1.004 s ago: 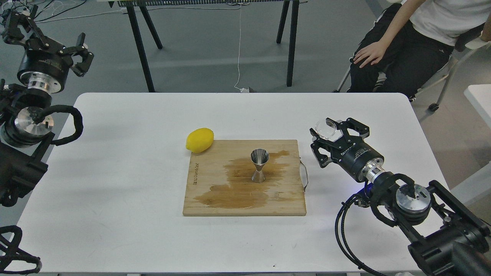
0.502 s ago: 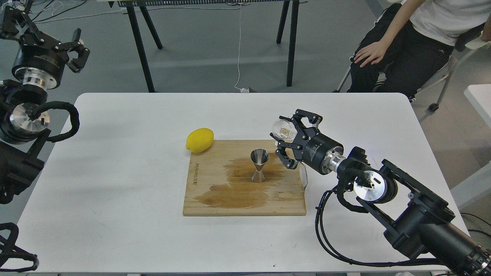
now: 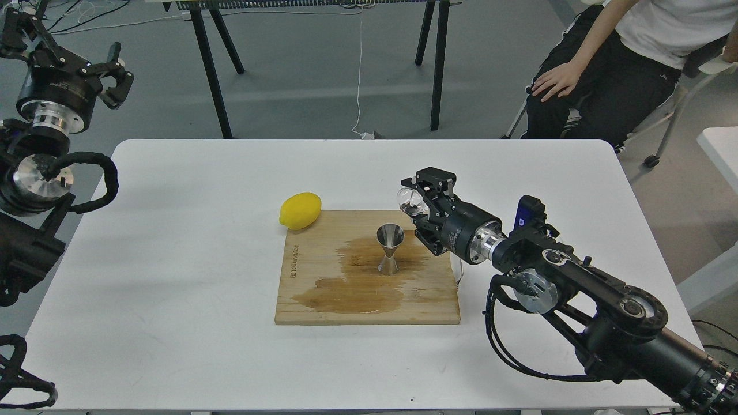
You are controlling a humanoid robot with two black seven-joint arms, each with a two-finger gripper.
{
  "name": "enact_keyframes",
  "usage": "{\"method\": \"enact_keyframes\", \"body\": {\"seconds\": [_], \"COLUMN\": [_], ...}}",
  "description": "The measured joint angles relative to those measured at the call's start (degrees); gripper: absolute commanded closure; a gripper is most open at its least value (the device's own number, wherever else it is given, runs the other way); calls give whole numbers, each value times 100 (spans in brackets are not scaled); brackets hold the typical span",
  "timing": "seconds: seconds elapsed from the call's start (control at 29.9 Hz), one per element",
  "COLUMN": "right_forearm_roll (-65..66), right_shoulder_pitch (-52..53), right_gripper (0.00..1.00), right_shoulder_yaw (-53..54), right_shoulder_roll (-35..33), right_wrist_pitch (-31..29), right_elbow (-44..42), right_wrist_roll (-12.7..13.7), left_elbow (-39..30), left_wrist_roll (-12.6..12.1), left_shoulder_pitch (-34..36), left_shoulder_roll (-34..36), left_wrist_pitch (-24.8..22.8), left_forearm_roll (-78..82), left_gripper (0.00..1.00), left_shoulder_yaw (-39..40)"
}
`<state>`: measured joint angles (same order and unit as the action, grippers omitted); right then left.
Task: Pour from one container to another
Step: 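Grasp the small clear glass with the right gripper, then lift the glass with the right gripper above the jigger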
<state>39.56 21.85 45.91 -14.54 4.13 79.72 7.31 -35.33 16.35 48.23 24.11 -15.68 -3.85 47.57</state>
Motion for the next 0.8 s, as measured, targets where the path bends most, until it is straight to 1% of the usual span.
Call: {"method": "enact_keyframes", "body": {"seconds": [0.27, 0.43, 0.6, 0.8], "right_forearm_roll": [823, 924, 1015, 1443], "right_shoulder_pitch": [-15, 3, 95, 142], "right_gripper": [66, 66, 66, 66], "right_shoulder_yaw": [-13, -28, -278, -504], "right_shoulder_roll": [15, 46, 179, 316], "right_wrist_pitch": [0, 1, 1, 0], "right_elbow": [8, 9, 9, -7], "right_wrist_roll": [-2, 9, 25, 19], "left_elbow": [2, 8, 9, 18], "left_wrist_roll": [0, 0, 0, 7], "left_shoulder_pitch": [0, -2, -6, -15], "left_shoulder_roll": [4, -12, -18, 4], "left_wrist_pitch": [2, 3, 3, -10], "left_forearm_roll": [4, 7, 8, 8], "left_gripper": [0, 0, 0, 0], "left_shoulder_yaw": [10, 0, 6, 1]}}
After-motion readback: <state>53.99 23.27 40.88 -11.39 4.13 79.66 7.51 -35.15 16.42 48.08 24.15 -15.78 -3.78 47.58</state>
